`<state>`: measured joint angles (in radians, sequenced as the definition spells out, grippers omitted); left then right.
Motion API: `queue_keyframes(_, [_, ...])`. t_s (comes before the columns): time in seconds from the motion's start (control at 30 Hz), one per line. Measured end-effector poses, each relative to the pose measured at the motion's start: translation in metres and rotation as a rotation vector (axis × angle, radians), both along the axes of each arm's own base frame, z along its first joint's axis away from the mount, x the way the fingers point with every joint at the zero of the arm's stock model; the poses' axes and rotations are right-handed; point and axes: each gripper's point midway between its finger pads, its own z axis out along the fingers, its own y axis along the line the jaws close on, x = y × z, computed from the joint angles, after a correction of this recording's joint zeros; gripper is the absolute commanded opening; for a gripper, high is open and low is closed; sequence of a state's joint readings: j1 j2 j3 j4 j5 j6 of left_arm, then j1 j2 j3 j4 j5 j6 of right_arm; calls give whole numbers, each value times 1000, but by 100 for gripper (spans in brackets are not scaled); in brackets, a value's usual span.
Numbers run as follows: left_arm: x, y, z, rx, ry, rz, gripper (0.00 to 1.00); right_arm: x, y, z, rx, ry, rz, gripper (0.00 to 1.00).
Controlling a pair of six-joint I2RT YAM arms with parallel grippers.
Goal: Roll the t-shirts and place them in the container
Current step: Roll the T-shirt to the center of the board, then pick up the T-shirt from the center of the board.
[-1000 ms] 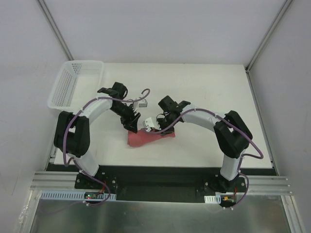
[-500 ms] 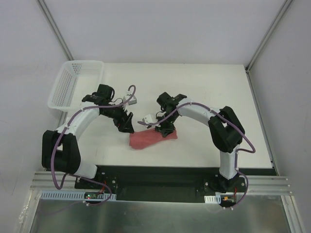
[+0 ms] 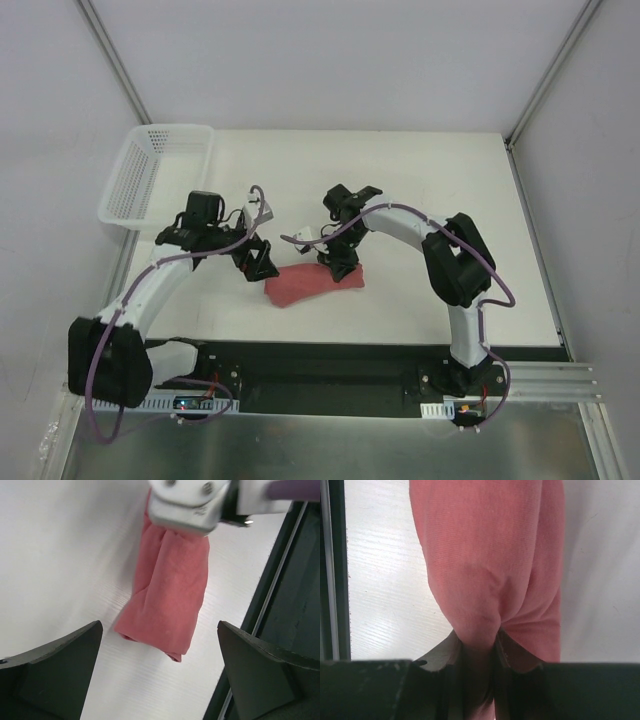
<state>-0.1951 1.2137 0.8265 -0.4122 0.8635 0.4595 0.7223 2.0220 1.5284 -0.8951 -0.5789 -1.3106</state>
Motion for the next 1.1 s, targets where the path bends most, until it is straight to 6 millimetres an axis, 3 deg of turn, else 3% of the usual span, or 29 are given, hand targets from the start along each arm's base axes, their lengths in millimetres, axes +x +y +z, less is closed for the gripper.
queue_keyframes(0.1, [-6, 3, 21, -17, -147, 0, 99, 0, 0, 0, 0, 4, -2, 14])
queue_keyframes(0.17, [-12, 4, 24, -21, -202, -14, 99, -1, 0, 1, -2, 6, -2, 14])
queue_keyframes(0.47, [-4, -11, -34, -1, -53, -103, 99, -1, -1, 1, -4, 9, -5, 14])
queue_keyframes(0.83, [-14, -54, -33, -57, -48, -203, 99, -1, -1, 1, -7, 9, -11, 15])
queue_keyframes(1.1, [-4, -61, -45, -26, 56, -193, 99, -1, 0, 0, -7, 13, -18, 15])
